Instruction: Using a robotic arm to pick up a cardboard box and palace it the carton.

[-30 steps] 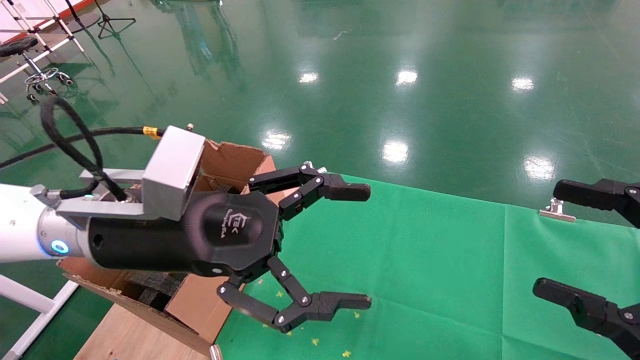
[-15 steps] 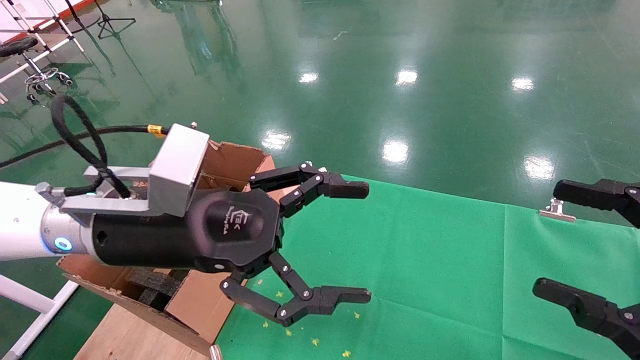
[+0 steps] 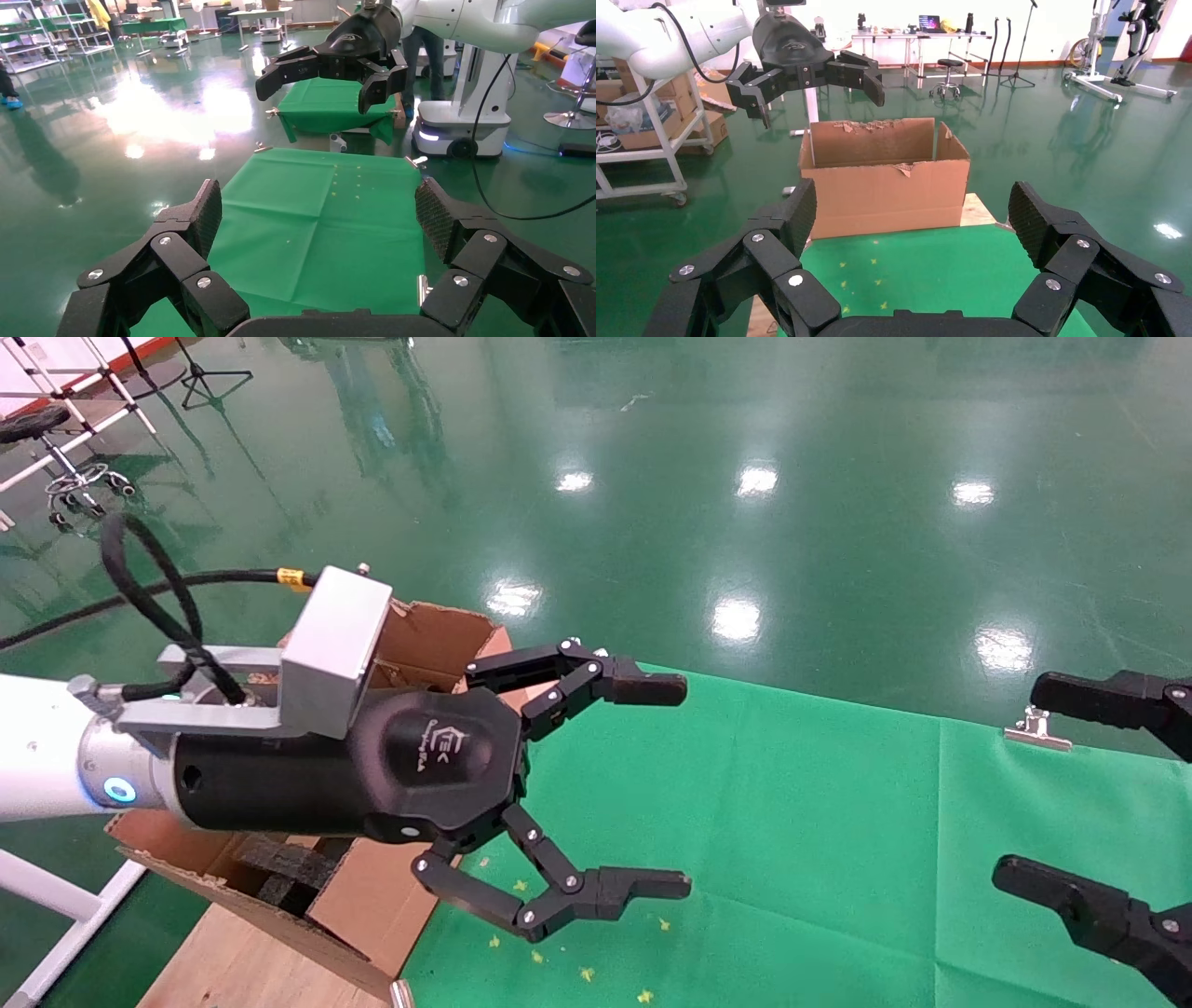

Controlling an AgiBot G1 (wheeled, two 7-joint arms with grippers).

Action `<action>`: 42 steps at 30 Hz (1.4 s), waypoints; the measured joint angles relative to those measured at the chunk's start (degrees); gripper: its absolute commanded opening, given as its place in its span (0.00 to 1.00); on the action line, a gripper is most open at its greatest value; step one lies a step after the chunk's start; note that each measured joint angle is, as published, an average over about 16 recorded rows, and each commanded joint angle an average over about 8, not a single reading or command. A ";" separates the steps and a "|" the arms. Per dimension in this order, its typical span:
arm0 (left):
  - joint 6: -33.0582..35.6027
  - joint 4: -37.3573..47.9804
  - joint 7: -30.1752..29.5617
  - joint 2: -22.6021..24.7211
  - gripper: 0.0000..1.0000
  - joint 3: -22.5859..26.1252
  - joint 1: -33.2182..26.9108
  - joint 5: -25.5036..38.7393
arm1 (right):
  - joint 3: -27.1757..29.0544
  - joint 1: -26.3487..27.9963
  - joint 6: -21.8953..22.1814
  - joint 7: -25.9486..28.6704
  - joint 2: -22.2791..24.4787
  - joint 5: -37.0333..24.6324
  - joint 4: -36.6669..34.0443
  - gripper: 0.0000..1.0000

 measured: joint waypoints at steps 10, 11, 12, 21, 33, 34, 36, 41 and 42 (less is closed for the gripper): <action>-0.01 0.05 -0.02 0.01 1.00 0.04 -0.04 0.03 | 0.00 0.00 0.00 0.00 0.00 0.00 0.00 1.00; -0.01 0.06 -0.02 0.01 1.00 0.05 -0.05 0.04 | 0.00 0.00 0.00 0.00 0.00 0.00 0.00 1.00; -0.01 0.06 -0.02 0.01 1.00 0.05 -0.05 0.04 | 0.00 0.00 0.00 0.00 0.00 0.00 0.00 1.00; -0.01 0.10 -0.02 0.01 1.00 0.07 -0.08 0.08 | 0.00 0.00 0.00 0.00 0.00 0.00 0.00 1.00; -0.01 0.11 -0.02 0.01 1.00 0.07 -0.10 0.11 | 0.00 0.00 0.00 0.00 0.00 0.00 0.00 1.00; -0.01 0.11 -0.02 0.01 1.00 0.07 -0.10 0.11 | 0.00 0.00 0.00 0.00 0.00 0.00 0.00 1.00; -0.01 0.11 -0.02 0.01 1.00 0.07 -0.10 0.11 | 0.00 0.00 0.00 0.00 0.00 0.00 0.00 1.00; -0.01 0.11 -0.02 0.01 1.00 0.07 -0.11 0.11 | 0.00 0.00 0.00 0.00 0.00 0.00 0.00 1.00; -0.01 0.11 -0.02 0.01 1.00 0.07 -0.11 0.11 | 0.00 0.00 0.00 0.00 0.00 0.00 0.00 1.00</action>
